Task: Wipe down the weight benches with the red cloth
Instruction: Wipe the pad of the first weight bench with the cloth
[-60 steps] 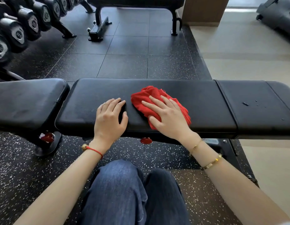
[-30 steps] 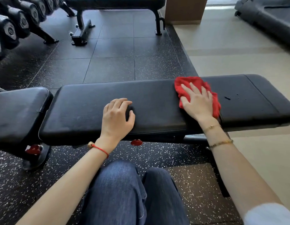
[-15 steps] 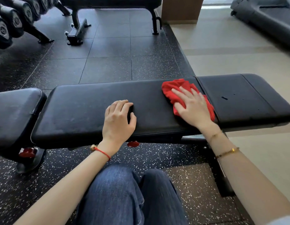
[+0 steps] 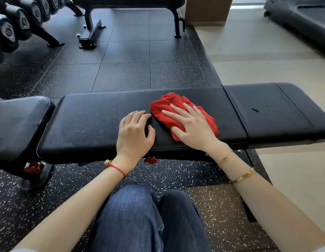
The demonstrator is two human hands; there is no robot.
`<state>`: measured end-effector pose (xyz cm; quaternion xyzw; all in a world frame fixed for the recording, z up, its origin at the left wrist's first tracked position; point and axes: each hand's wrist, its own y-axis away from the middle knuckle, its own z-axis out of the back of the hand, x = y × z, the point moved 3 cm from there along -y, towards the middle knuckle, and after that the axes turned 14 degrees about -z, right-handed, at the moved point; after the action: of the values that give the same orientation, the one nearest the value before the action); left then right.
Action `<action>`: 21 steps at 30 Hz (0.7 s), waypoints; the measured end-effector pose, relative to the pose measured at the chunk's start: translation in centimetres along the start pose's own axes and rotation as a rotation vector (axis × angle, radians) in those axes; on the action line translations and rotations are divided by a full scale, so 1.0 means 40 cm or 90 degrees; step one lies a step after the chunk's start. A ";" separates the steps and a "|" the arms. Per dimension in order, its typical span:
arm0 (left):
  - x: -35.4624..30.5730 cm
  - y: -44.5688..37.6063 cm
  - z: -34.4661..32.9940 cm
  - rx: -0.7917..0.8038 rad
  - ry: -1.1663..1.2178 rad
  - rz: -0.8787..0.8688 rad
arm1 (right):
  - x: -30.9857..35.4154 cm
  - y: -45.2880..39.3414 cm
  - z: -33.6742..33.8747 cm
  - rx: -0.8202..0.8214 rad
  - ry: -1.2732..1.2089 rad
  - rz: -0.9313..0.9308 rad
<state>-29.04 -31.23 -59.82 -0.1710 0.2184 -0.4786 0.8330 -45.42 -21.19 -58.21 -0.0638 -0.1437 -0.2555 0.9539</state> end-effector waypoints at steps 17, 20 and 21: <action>-0.006 -0.004 0.004 -0.001 -0.002 0.010 | 0.007 -0.117 -0.003 -0.006 0.030 -0.094; -0.005 -0.002 0.003 0.005 -0.005 0.008 | 0.008 -0.020 -0.006 -0.016 -0.001 -0.020; -0.004 -0.001 0.002 0.006 -0.007 0.006 | -0.007 0.007 -0.003 -0.023 -0.005 -0.007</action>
<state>-29.09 -31.09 -59.71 -0.1684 0.2124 -0.4752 0.8371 -45.45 -20.83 -58.43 -0.0812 -0.1429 -0.2632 0.9506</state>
